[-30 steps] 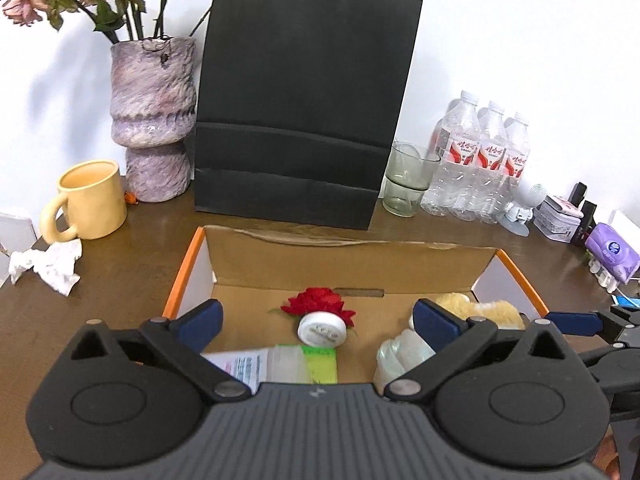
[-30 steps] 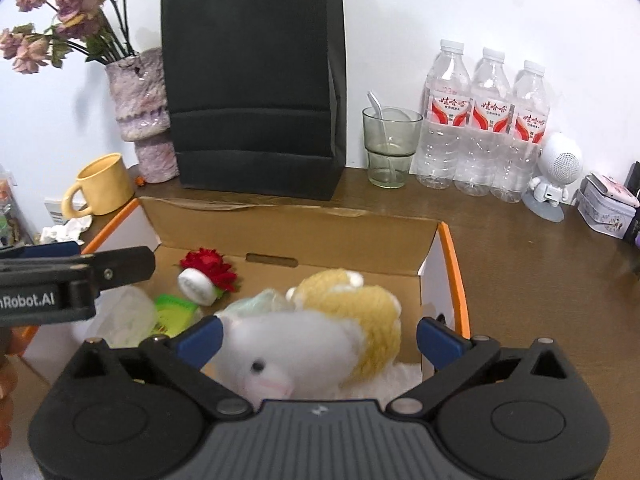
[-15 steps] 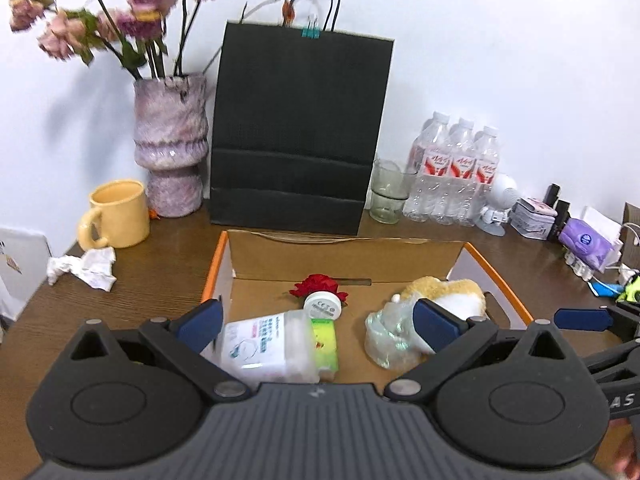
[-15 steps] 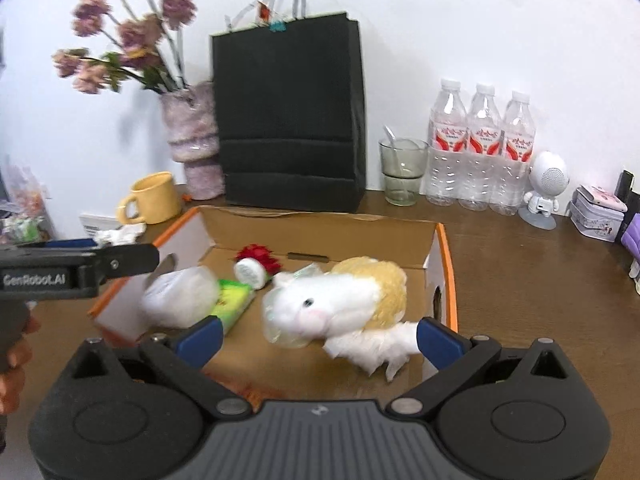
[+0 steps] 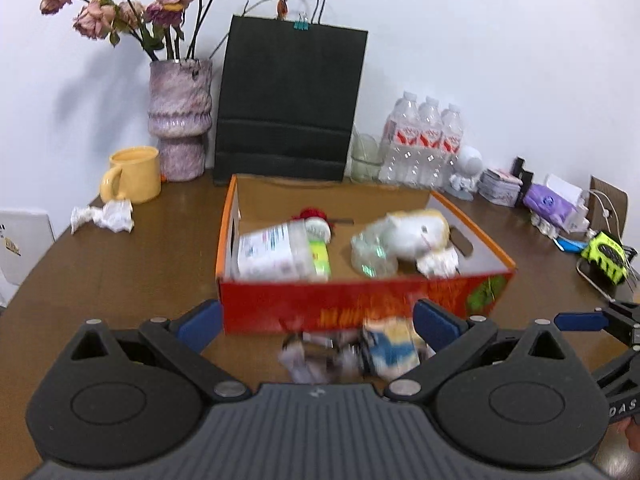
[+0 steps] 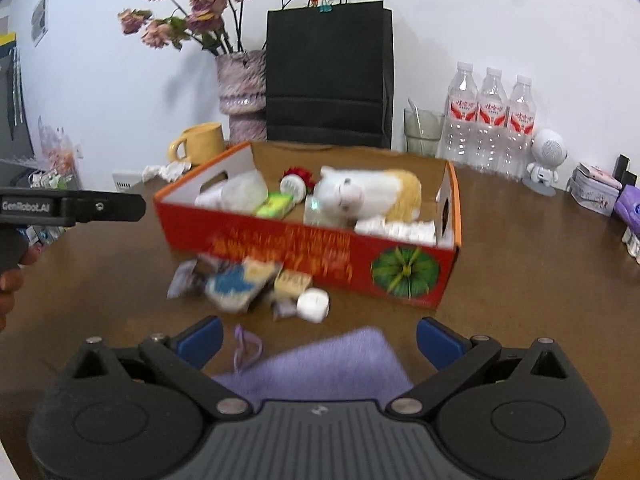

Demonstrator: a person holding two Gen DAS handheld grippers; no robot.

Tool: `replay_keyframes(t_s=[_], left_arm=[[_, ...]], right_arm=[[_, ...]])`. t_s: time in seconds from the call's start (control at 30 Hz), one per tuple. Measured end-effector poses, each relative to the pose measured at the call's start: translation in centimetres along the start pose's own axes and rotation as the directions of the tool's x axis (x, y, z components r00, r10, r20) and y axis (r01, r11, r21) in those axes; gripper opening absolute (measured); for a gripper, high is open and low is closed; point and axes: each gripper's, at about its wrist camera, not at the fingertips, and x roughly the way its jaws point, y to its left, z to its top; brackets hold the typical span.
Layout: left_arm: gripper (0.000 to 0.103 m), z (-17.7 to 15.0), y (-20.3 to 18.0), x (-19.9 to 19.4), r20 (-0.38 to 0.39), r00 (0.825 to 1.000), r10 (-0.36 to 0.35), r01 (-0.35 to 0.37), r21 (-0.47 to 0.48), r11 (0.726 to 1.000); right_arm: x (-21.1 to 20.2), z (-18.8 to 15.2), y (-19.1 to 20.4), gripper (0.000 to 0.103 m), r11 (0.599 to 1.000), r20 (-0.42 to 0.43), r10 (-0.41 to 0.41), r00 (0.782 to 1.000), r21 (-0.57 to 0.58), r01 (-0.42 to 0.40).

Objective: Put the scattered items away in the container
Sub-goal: 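Grasp the lavender cloth bag with the right gripper while the left gripper grasps a snack packet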

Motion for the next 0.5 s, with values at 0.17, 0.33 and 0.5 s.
replay_keyframes(t_s=[0.17, 0.33, 0.5], left_arm=[[0.103, -2.8, 0.0, -0.7, -0.018, 1.000, -0.009, 0.009, 0.009, 1.000], [0.103, -4.3, 0.0, -0.4, -0.051, 0.998, -0.027, 0.027, -0.014, 1.000], [0.103, -4.8, -0.3, -0.1, -0.054, 0.998, -0.045, 0.044, -0.020, 0.999]], right_arm=[[0.8, -2.5, 0.0, 0.103, 1.000, -0.041, 0.011, 0.999, 0.027, -0.010], [2.6, -3.7, -0.1, 0.102, 0.999, -0.077, 0.003, 0.997, 0.036, -0.001], [3.4, -4.3, -0.1, 0.102, 0.999, -0.075, 0.006, 0.997, 0.040, -0.003]])
